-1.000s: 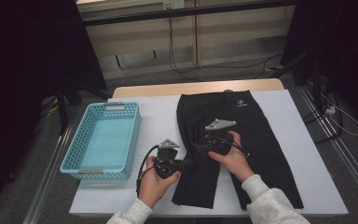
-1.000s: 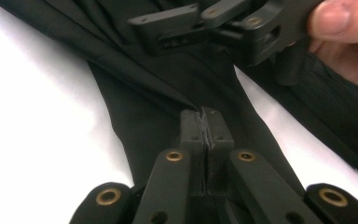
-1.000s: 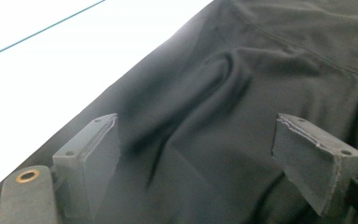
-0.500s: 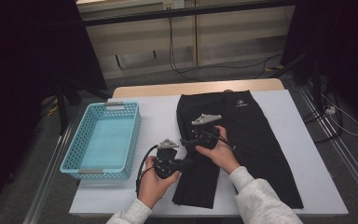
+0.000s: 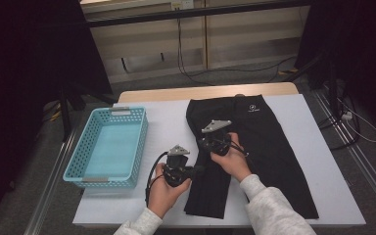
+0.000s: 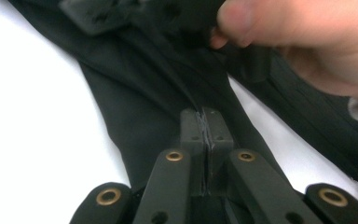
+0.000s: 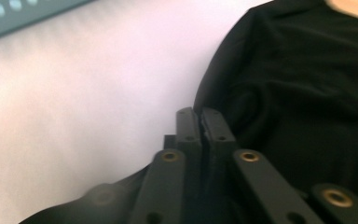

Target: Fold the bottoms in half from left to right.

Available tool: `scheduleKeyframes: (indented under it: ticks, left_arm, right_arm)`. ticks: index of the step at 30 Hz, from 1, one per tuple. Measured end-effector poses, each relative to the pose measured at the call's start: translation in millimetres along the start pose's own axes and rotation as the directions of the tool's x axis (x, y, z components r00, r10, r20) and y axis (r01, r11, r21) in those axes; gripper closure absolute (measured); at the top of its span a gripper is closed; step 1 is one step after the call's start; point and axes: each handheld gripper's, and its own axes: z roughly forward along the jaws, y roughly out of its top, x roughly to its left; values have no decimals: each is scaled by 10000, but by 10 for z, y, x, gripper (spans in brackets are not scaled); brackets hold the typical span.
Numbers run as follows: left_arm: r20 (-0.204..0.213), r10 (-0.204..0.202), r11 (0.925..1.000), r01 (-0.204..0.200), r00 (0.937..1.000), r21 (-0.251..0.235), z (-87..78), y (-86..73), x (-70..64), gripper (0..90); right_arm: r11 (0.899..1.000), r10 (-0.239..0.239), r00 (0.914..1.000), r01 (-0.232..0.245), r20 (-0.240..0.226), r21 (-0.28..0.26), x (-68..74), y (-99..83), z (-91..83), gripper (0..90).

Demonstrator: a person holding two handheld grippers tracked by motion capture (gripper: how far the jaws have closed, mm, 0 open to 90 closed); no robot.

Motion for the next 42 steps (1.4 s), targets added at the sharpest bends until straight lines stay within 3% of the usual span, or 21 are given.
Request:
scheduleKeyframes:
  ticks: [5,11,16,18,22,30,33,42]
  left_arm:
    - [-6,267,9996,-267,9996,-79,33,44,-66,891]
    - [189,170,9999,-171,9997,11,113,53,-63,891]
    - [250,178,9998,-180,9995,110,145,40,-77,891]
    - [226,170,9997,-174,9996,184,139,38,-66,891]
    - [147,72,9998,-74,9999,187,123,35,-43,891]
    - [171,2,9996,-7,9999,267,126,20,-15,891]
    - [158,-52,9996,48,9999,269,117,20,-12,890]
    - [-65,-407,9988,408,9992,261,88,-19,66,890]
  right_arm:
    - [9983,524,9962,-507,695,-271,-165,-93,-283,894]
    - [9957,925,9908,-914,986,-165,-316,-344,-549,894]
    - [9962,814,9931,-837,842,245,-323,-540,-623,847]
    - [9988,457,9956,-472,819,160,-297,-536,-604,780]
    - [9998,202,9971,-202,738,-2,-232,-469,-497,700]
    - [9995,145,9971,-122,742,-307,-168,-275,-269,409]
    - [9995,-7,9971,32,767,-318,-167,-184,-172,374]
    - [9999,-72,9981,80,607,-133,-235,76,215,431]
